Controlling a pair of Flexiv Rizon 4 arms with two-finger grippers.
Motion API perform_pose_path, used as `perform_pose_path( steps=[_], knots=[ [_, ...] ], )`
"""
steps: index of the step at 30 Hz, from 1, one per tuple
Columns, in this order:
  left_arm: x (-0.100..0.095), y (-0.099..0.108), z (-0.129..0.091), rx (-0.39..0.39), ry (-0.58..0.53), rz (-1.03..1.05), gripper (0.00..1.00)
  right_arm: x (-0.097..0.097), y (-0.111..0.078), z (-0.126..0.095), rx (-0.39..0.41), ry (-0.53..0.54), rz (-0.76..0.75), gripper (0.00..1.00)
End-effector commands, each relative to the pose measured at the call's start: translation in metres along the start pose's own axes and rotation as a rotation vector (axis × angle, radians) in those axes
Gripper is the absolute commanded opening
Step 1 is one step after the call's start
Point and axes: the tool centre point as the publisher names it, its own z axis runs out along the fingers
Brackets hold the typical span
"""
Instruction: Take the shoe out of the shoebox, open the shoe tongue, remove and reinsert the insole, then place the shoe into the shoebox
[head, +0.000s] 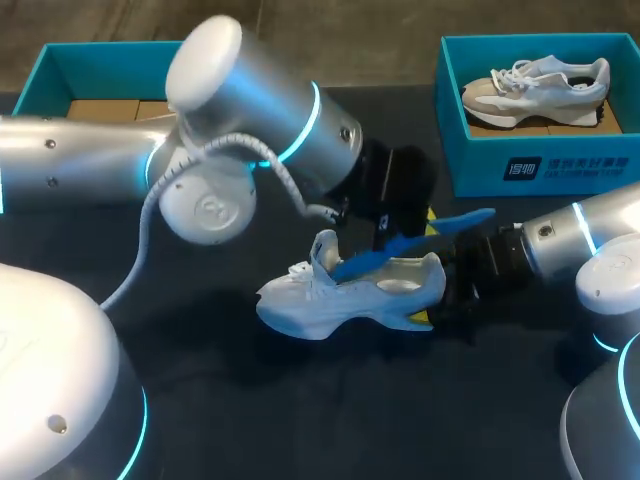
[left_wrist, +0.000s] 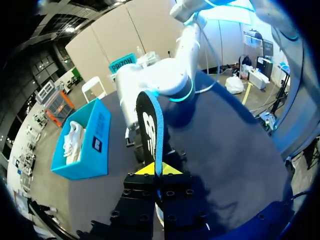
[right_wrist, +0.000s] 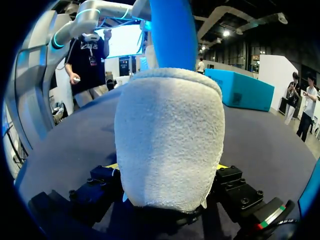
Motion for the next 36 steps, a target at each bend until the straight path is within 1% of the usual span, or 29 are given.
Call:
perform_pose_path(
  steps=[1, 5, 10, 15, 16, 20, 24, 26, 29, 30, 36],
  knots=[
    [-0.002, -0.009, -0.012, 0.0, 0.046, 0.001, 0.0, 0.0, 0.0, 0.002, 0.003, -0.001, 0.001, 0.0],
    [-0.002, -0.017, -0.017, 0.014, 0.084, 0.0, 0.0, 0.0, 0.0, 0.002, 0.003, -0.001, 0.001, 0.0],
    [-0.001, -0.03, -0.029, 0.093, 0.168, 0.007, 0.0, 0.0, 0.0, 0.002, 0.003, -0.001, 0.001, 0.0],
    [0.001, -0.045, -0.045, 0.199, 0.242, 0.034, 0.0, 0.0, 0.0, 0.002, 0.003, -0.001, 0.001, 0.0],
    [0.002, -0.048, -0.048, 0.237, 0.268, 0.043, 0.0, 0.0, 0.0, 0.002, 0.003, -0.001, 0.001, 0.0],
    [0.006, -0.058, -0.059, 0.334, 0.325, 0.065, 0.0, 0.0, 0.0, 0.002, 0.003, -0.001, 0.001, 0.0],
    [0.006, -0.066, -0.067, 0.405, 0.365, 0.062, 0.0, 0.0, 0.0, 0.002, 0.003, -0.001, 0.001, 0.0],
    [0.004, -0.07, -0.074, 0.476, 0.395, 0.06, 0.0, 0.0, 0.0, 0.002, 0.003, -0.001, 0.001, 0.0],
    [0.004, -0.076, -0.083, 0.532, 0.409, 0.063, 0.0, 0.0, 0.0, 0.002, 0.003, -0.001, 0.001, 0.0],
    [0.004, -0.078, -0.086, 0.562, 0.416, 0.06, 0.0, 0.0, 0.0, 0.002, 0.003, -0.001, 0.001, 0.0],
    [0.004, -0.078, -0.086, 0.562, 0.416, 0.06, 0.0, 0.0, 0.0, 0.002, 0.003, -0.001, 0.001, 0.0]
  ],
)
